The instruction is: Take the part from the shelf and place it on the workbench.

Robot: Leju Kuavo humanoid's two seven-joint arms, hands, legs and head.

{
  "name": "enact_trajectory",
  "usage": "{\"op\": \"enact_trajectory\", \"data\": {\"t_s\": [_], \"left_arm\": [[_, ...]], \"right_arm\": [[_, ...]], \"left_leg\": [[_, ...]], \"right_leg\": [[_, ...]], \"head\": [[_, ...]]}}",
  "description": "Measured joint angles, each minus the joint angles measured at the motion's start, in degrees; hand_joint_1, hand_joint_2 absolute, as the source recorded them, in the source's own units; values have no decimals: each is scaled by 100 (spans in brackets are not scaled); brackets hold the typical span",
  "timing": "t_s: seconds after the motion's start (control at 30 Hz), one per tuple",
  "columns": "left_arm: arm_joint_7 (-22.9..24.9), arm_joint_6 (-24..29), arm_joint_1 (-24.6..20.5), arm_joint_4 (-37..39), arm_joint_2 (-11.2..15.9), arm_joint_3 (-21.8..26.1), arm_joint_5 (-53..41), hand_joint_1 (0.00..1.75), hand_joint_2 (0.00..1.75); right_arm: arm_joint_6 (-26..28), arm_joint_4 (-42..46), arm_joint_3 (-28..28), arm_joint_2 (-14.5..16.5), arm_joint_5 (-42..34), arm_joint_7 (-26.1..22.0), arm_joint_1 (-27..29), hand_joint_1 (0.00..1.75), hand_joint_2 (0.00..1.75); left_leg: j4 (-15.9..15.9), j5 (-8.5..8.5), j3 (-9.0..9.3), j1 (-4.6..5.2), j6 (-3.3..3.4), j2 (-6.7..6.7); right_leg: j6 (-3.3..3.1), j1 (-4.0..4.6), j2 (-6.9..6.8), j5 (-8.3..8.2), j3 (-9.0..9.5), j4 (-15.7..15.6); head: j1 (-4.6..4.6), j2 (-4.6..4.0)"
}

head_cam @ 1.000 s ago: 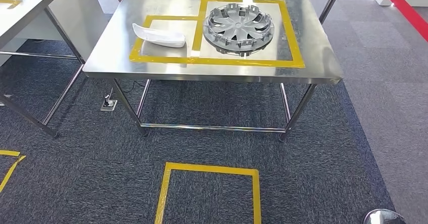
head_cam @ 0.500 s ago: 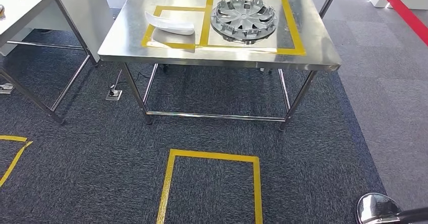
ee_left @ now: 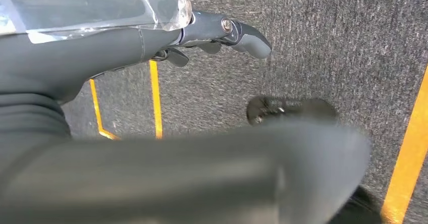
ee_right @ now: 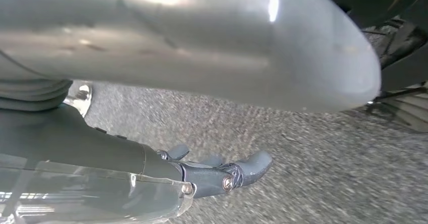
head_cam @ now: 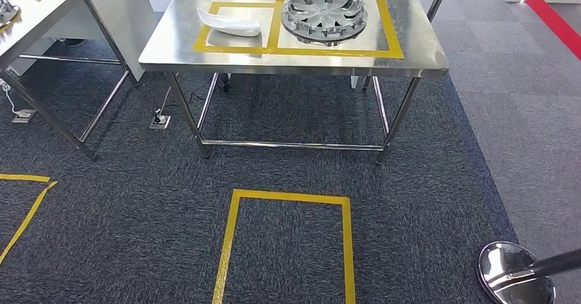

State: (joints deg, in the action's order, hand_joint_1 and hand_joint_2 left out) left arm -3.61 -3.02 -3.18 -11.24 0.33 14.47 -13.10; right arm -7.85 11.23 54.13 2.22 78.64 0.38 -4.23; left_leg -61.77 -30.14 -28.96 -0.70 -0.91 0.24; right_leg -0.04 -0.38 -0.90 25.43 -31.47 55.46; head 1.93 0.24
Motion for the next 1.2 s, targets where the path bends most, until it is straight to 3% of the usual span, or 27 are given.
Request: {"op": "enact_trajectory", "data": {"t_s": [0.03,0.07,0.2,0.27,0.33,0.37,0.43,0.5,0.8,0.93,1.2], "left_arm": [[-40,-8,-4,-1,-4,36,43,0,175],[-88,-27,-6,-2,-8,76,93,0,175],[-192,-148,24,1,-28,256,253,0,175],[-231,-240,33,1,-37,332,299,0,175],[-248,-299,39,-1,-54,368,339,0,175],[-245,-308,47,-6,-60,373,360,0,175],[-232,-298,73,-19,-66,372,398,0,175],[-206,-278,105,-39,-66,364,440,0,175],[-85,-159,312,-208,-66,136,635,0,175],[-33,-94,414,-309,-68,-30,725,0,0],[66,22,591,-515,-66,-368,887,0,0]], "right_arm": [[4,1,25,2,-26,56,-4,0,0],[11,2,52,3,-46,108,-9,0,0],[66,2,149,-5,-114,241,-10,0,175],[62,2,180,-16,-158,254,-8,0,175],[60,7,149,-45,-276,258,9,0,175],[64,13,96,-58,-382,261,24,0,175],[84,32,-57,-76,-672,266,61,0,175],[112,55,-235,-82,-1002,267,100,0,175],[263,222,-1226,-128,-2538,209,318,0,175],[325,315,-1729,-141,-3226,178,435,0,0],[450,497,-2694,-163,-4525,123,644,0,0]], "left_leg": [[373,-54,236,0,18,-4],[600,-125,363,4,44,-9],[697,-160,335,12,128,9],[696,-124,324,30,182,26],[688,-105,322,50,207,38],[683,-102,320,61,212,41],[670,-101,310,75,217,45],[665,-100,294,77,219,46],[665,-95,230,68,210,44],[665,-89,225,66,204,44],[665,-84,222,66,203,44]], "right_leg": [[31,9,-1,-21,-41,51],[62,18,-3,-40,-67,85],[21,21,-2,100,-132,101],[7,16,1,114,-132,85],[-44,7,4,-28,-132,63],[-29,-2,5,-108,-129,48],[92,-22,9,-234,-128,21],[188,-32,12,-233,-136,14],[186,-20,12,-230,-208,30],[184,-19,12,-230,-216,34],[183,-19,12,-231,-219,37]], "head": [[-2,0],[-3,0],[-15,0],[-16,0],[-16,0],[-15,0],[-13,0],[-12,0],[-11,0],[-10,0],[-10,0]]}}
